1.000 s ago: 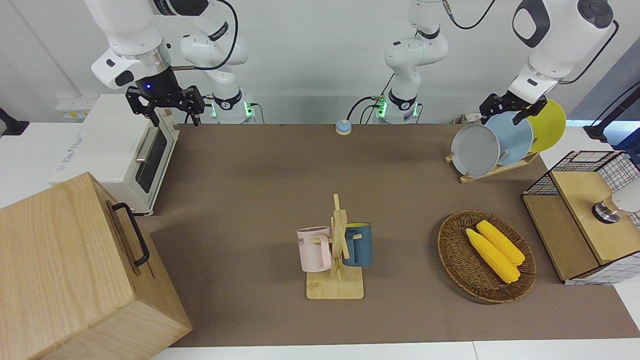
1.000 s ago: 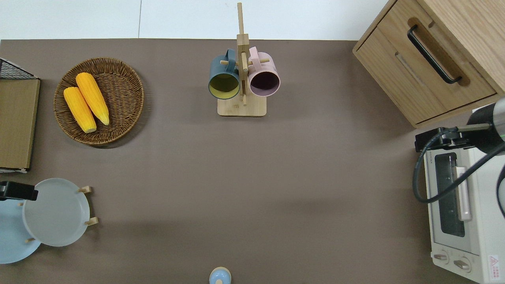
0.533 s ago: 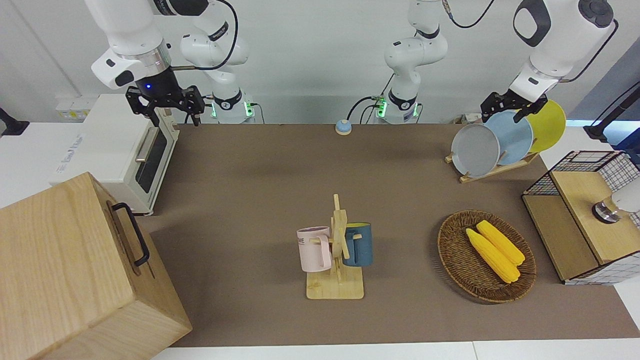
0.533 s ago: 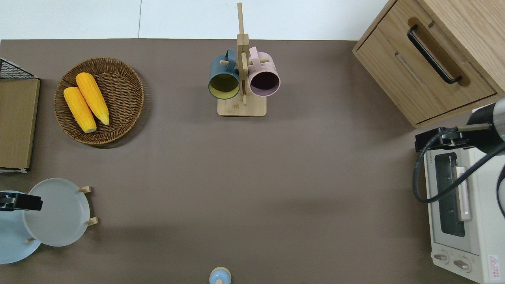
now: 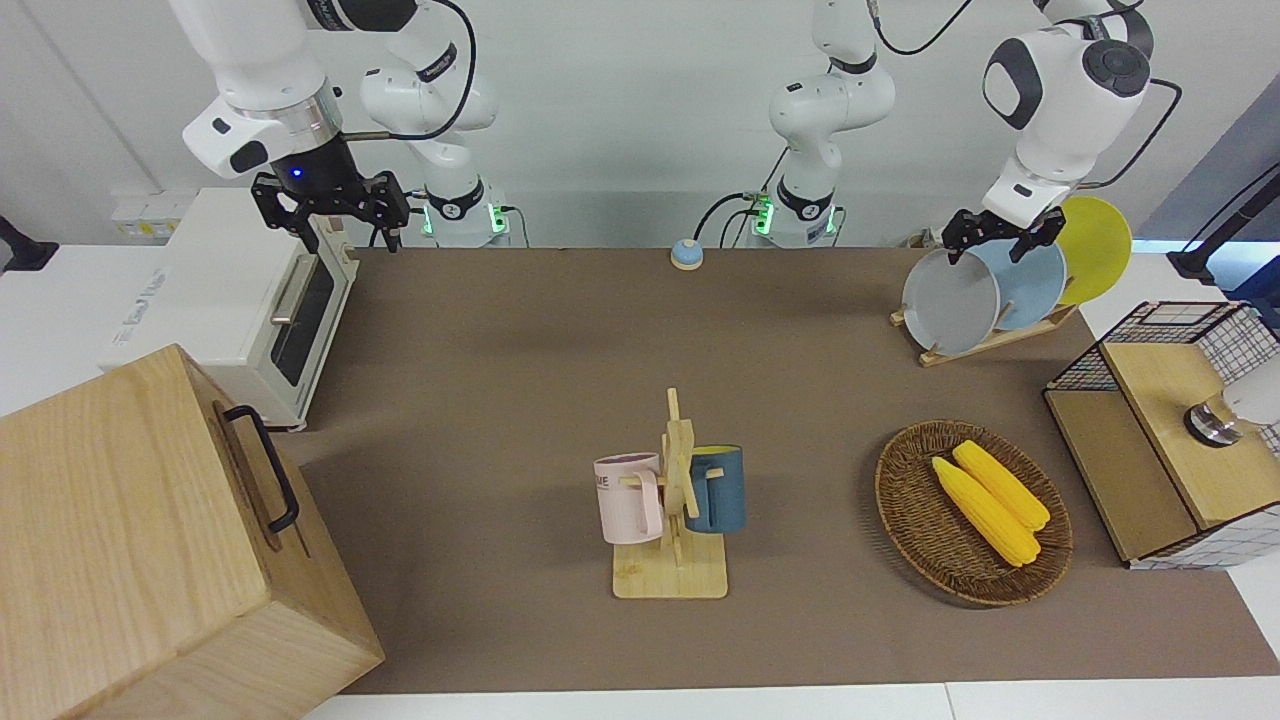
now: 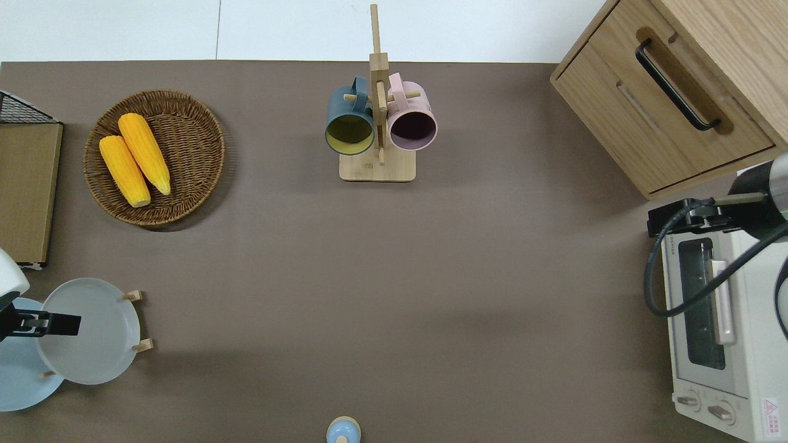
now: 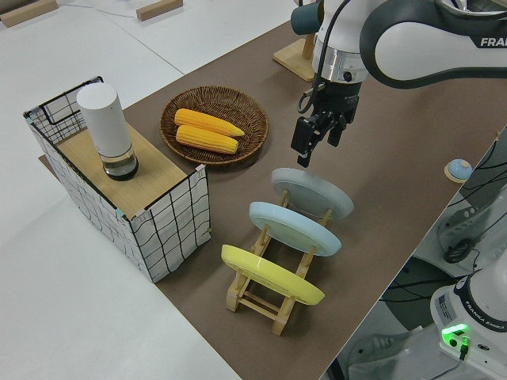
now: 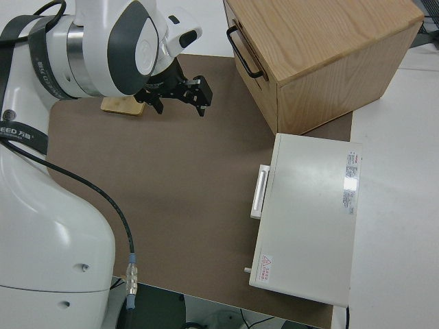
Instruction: Pick gray plate from low plate rack and place it on table with left arm
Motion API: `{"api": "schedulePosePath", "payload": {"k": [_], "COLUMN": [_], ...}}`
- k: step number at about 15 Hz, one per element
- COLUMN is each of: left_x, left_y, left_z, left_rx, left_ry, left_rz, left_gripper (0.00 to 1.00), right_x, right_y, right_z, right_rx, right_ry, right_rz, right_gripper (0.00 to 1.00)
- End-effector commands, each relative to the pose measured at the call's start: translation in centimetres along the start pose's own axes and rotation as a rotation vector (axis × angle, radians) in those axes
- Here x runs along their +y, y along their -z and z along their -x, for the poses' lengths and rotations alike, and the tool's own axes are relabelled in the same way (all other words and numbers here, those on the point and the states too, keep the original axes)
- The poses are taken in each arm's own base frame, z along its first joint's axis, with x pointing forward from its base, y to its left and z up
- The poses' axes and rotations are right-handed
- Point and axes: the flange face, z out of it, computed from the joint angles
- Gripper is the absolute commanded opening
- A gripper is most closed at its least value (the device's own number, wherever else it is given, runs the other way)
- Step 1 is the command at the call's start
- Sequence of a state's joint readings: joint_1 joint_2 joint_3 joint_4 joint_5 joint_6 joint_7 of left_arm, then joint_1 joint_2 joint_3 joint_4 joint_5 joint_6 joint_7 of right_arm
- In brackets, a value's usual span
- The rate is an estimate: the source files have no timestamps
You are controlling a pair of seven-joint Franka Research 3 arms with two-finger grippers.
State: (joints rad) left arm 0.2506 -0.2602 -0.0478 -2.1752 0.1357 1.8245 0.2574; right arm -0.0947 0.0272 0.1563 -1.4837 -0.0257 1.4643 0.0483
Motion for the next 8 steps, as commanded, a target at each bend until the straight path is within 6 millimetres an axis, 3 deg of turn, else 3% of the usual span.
{"api": "schedulePosePath", "payload": {"k": [1,8], "left_x": [-0.2,-1.1], "left_y": [-1.8,-4.9], "left_z": [1.1,1.7], "left_rx": [0.02,0.032], "left_ry": [-0.011,-0.009], "left_rz": [-0.031,-0.056], "left_gripper": [1.0,1.0], "right_x": [-0.1,-0.1], "right_y": [0.3,0.3], "right_z": [0.0,0.0], "right_rx": [0.005,0.005], "right_ry": [-0.003,-0.003], "right_rz": [-0.003,-0.003], "right_gripper": [0.983,0.983]}}
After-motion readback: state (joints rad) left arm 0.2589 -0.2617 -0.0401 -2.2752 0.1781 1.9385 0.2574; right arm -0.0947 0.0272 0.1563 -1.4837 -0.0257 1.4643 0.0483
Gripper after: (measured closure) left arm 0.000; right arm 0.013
